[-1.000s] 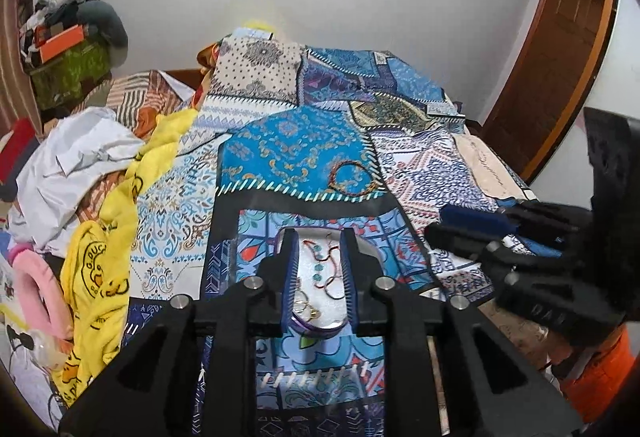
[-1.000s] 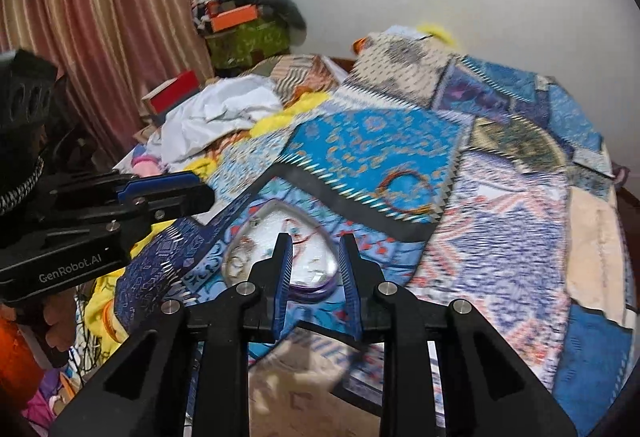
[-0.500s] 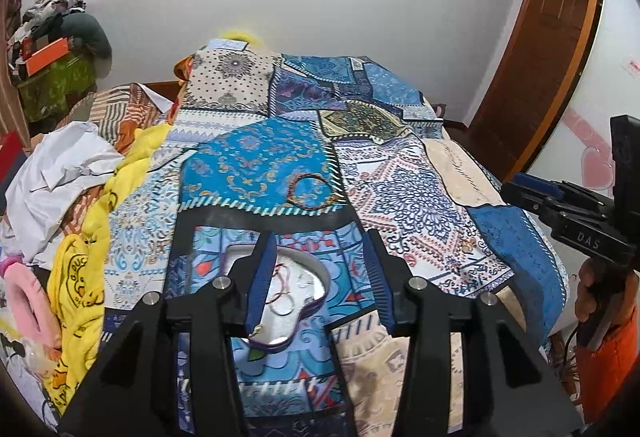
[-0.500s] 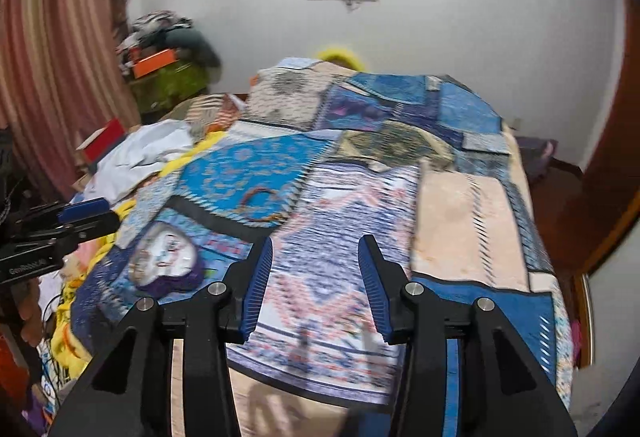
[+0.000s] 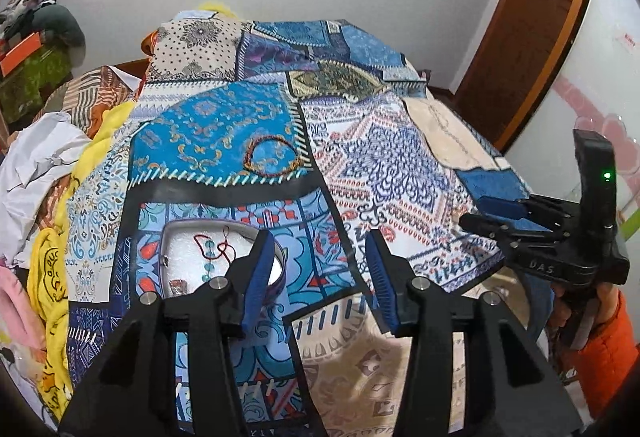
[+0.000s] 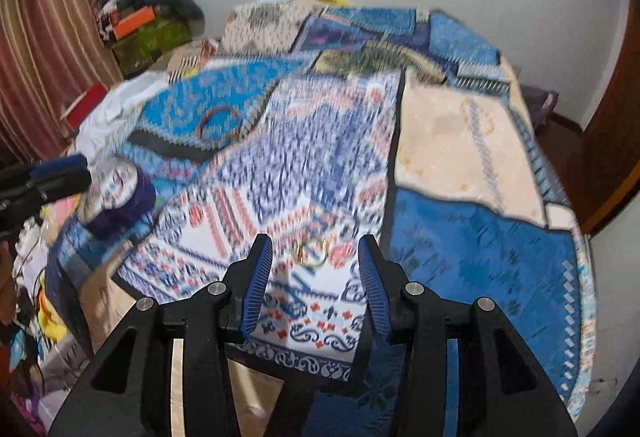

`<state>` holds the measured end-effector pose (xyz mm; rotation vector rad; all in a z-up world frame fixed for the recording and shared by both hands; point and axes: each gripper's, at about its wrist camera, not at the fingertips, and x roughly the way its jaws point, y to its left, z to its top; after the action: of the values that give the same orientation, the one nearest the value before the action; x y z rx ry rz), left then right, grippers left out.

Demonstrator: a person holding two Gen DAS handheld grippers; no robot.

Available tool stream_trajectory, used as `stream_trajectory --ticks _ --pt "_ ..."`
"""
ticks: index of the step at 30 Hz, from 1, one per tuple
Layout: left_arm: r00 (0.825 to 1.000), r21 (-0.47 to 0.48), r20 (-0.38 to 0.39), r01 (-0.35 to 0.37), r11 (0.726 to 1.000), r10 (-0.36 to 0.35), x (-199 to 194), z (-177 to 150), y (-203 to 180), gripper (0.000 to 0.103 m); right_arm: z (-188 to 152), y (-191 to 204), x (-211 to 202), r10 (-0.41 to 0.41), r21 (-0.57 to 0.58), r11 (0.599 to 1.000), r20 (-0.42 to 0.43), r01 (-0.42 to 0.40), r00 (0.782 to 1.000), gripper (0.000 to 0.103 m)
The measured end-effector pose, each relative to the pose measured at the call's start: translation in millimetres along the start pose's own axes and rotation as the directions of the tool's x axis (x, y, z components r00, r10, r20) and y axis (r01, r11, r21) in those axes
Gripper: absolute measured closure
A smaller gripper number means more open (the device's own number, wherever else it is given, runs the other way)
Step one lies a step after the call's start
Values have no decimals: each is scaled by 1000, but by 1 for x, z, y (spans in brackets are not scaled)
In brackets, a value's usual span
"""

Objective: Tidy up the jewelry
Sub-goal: 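Grasp a gold ring with the right gripper while the left reaches the beaded bracelet, then grasp the red-and-gold beaded bracelet with the left gripper while the right holds its ring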

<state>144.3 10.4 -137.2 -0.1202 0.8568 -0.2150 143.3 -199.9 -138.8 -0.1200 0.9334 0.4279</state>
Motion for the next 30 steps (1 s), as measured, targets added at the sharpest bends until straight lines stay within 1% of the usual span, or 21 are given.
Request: stream_trajectory --ticks 2,7,8,11,12,17,21,23,26,28,30 --pt "1000 4 -8 -3 1000 3 3 -2 0 57 -6 0 6 -2 -7 1000 -17 2 1000 62" --pt "1000 -1 -22 -4 1000 4 7 -3 3 57 -7 3 7 -21 -50 999 -5 21 1000 63" --pt "1000 -2 -21 -6 1000 6 8 -2 3 57 -7 4 9 -23 -56 998 -3 23 1000 65" --pt "1000 -1 -18 -9 1000 9 7 1 4 57 -5 6 13 -22 -73 997 -5 22 1000 77" --pt "1000 3 -13 -14 1000 14 6 3 5 57 -6 5 13 -19 -72 997 -5 19 1000 83" --pt "1000 17 -2 -29 999 29 7 21 12 57 -8 2 10 0 -52 999 5 0 1000 83" --pt "1000 3 -28 -10 1000 10 15 43 24 57 -5 -2 4 27 -19 999 21 -27 999 83" --pt "998 -19 -61 17 1000 -19 25 58 34 56 -1 -5 -1 42 -1 999 39 -42 998 83" --pt "994 -64 -104 33 997 -40 42 73 47 56 11 -9 -11 52 14 998 80 -53 995 83" --pt "990 -85 -131 35 996 -46 54 82 54 56 19 -10 -17 51 17 998 108 -53 993 83" --pt "986 -88 -162 21 996 -35 69 94 61 56 27 -12 -23 43 16 999 140 -46 989 83"
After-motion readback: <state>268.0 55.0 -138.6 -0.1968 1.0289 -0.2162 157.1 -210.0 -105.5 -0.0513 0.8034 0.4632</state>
